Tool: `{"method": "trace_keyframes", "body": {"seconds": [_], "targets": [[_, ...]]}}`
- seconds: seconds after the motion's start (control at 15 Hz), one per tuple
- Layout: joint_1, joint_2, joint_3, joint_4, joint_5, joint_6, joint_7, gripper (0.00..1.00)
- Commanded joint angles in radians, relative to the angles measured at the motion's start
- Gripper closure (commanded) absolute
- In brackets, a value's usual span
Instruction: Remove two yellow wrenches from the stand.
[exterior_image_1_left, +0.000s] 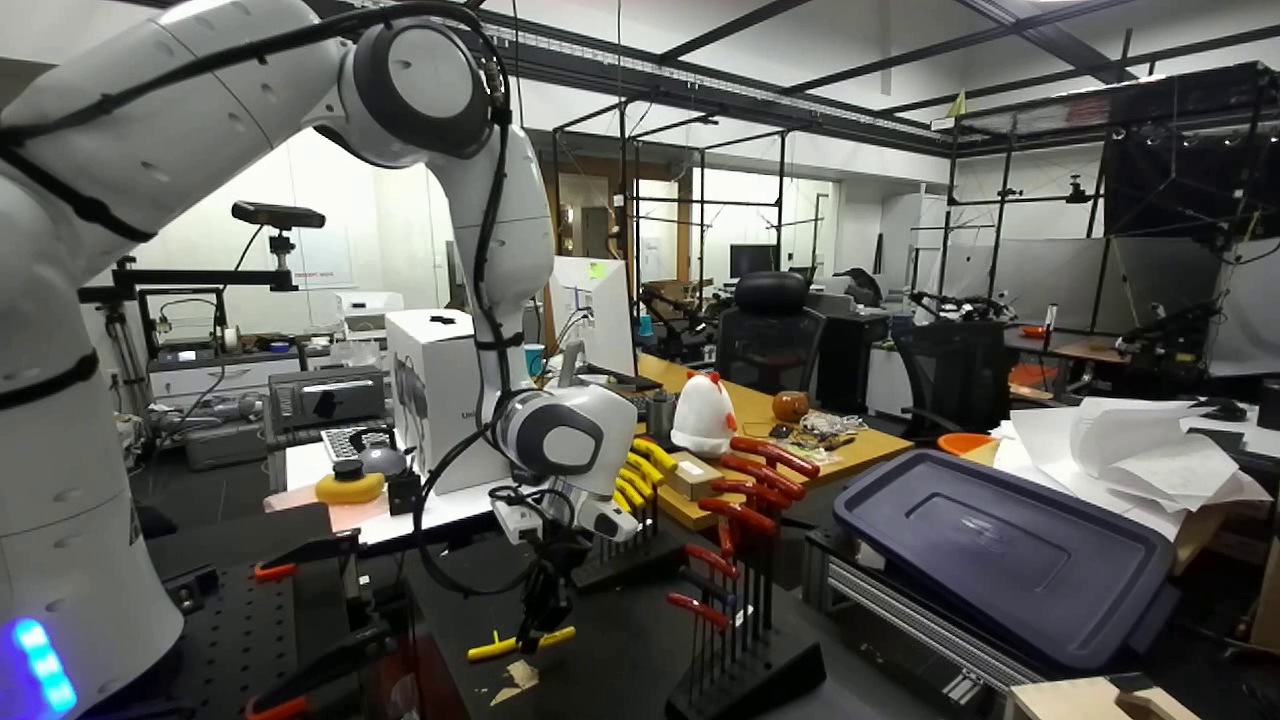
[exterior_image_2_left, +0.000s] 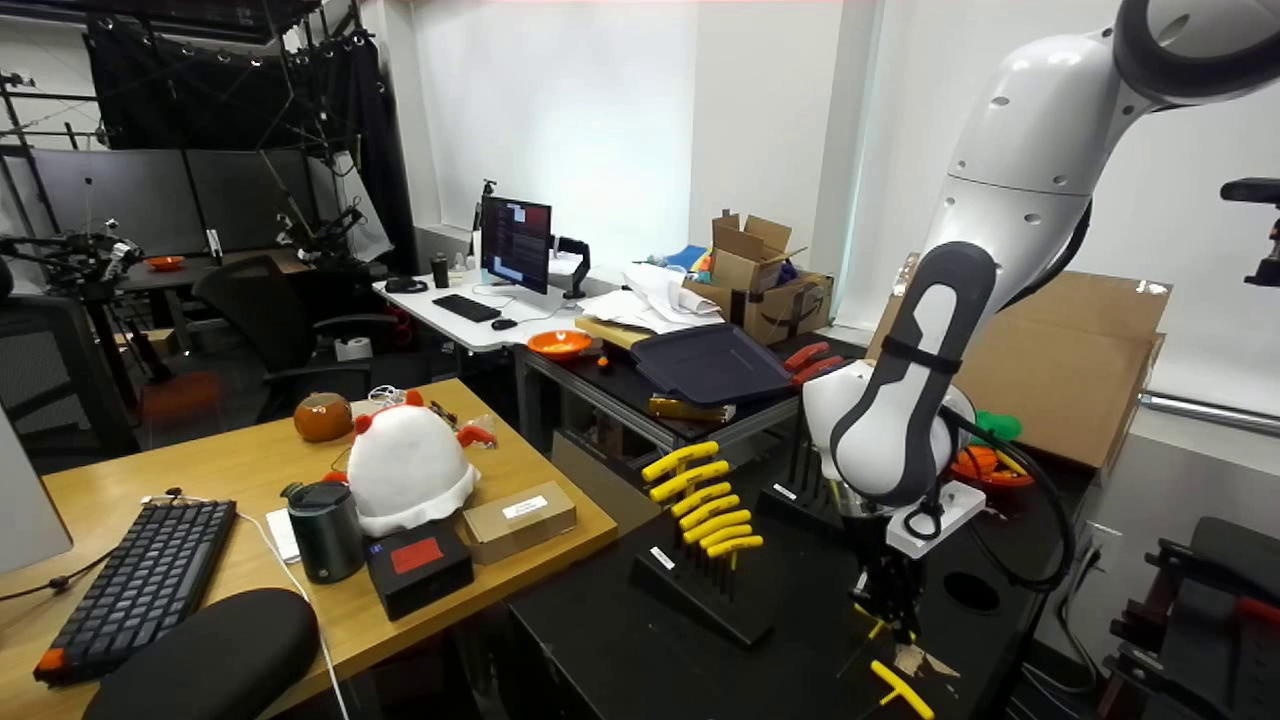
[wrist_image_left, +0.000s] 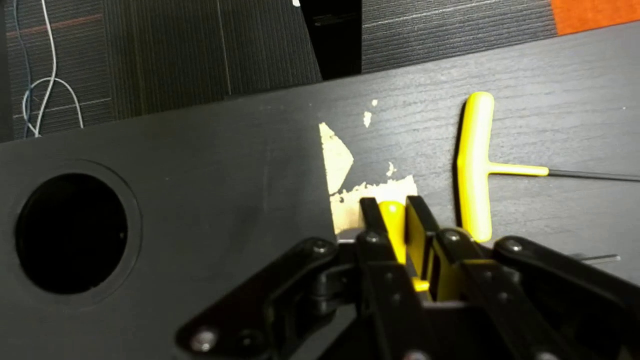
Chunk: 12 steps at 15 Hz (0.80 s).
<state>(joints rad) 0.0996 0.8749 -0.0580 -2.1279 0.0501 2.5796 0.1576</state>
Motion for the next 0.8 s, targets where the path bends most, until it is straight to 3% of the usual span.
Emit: {"method": "trace_keyframes", "body": {"seconds": [0.0,0.27,0.33,0.73], "targets": [[-0.012,-0.009,0.007,0.017,-0.019,-0.044,-0.02,0.96],[-0.011,-0.006,0.007,0.031,-0.022,-0.056,-0.025,0.96],[-0.011,-0.005,0.008,0.035,-0.022,-0.059,-0.027,0.65],[-0.016,-0.014,0.011,0.049,-0.018,-0.08,-0.029,0.19]]}}
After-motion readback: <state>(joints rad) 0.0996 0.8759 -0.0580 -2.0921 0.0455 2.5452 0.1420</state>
